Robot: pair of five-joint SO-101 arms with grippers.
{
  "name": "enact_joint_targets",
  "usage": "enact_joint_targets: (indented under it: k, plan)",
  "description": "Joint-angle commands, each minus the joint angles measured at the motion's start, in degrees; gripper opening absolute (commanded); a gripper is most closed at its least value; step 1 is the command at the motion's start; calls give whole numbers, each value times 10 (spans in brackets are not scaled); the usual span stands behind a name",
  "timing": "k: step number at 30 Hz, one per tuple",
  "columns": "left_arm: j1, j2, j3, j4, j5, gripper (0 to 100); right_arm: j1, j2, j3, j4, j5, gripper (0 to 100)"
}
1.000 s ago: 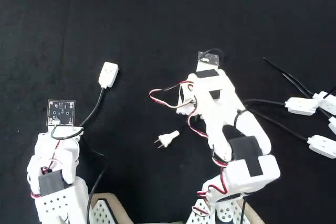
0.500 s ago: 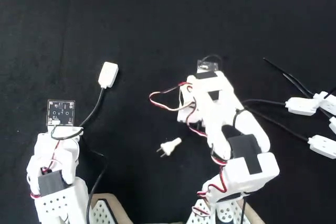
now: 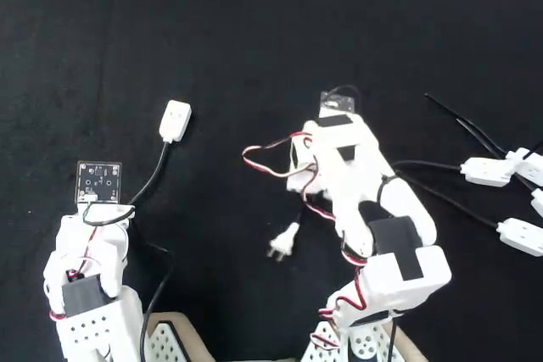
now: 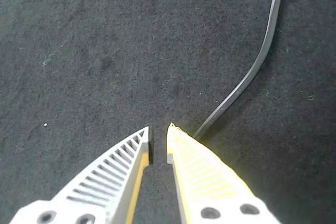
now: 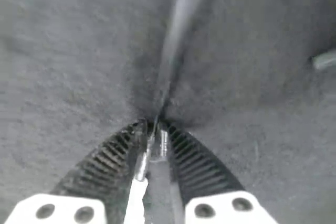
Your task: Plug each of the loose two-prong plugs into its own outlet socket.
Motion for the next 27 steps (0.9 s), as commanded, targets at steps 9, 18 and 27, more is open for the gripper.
enact_joint_targets:
  k: [9, 18, 27]
  plan:
    - [2, -3, 7, -7, -4, 73, -4, 0, -85, -78, -1, 11]
    - [0, -3, 7, -9, -4, 73, 0, -1, -89, -181, 27, 39]
    - [0, -3, 7, -9, -4, 73, 15, -35, -119, -17, 88, 266]
